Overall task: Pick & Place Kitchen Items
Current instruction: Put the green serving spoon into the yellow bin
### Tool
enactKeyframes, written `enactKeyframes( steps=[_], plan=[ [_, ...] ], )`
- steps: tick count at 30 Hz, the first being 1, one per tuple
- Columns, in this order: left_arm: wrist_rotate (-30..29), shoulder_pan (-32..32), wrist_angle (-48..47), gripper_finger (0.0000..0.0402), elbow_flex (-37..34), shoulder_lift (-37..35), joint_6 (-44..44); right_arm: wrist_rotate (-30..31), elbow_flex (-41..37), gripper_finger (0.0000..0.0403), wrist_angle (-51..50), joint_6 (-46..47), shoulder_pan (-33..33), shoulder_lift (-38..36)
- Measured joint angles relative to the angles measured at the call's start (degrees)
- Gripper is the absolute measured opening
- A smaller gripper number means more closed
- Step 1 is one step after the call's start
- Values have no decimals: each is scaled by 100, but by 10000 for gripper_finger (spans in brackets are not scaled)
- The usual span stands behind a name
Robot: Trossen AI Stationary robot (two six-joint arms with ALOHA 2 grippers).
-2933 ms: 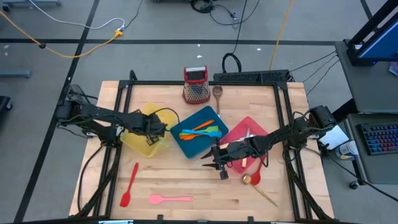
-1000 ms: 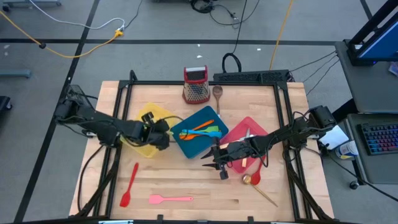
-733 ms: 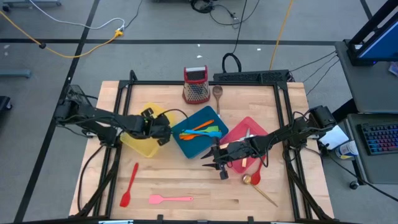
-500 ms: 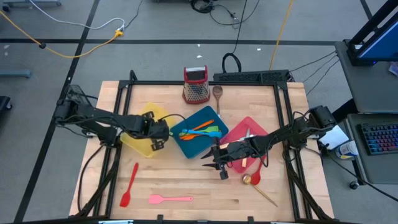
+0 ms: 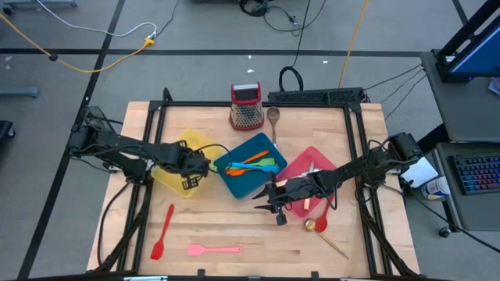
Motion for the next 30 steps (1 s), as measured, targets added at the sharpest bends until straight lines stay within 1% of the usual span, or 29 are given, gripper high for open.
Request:
enactKeyframes(
  steps=[3,8,11,15,20,22,26,30],
  plan=[
    [-98,7,90,127,0,0,218,0,0,130,0,0,0,0],
    [70,20,849,164,0,0,700,0,0,130,0,0,0,0],
    [70,22,1229,174,0,2,936,0,0,130,0,0,0,0],
    [68,53,1373,175,0,0,1183,0,0,130,0,0,0,0],
    [66,263,1394,174,-63,0,1200,0,0,130,0,0,0,0],
    [70,373,1492,168,-163,10,1199,0,0,130,0,0,0,0],
    [299,578,2013,140,-462,61,1321,0,0,130,-2,0,0,0],
    [326,668,2001,98,-575,59,1305,0,0,130,-2,0,0,0]
  ],
)
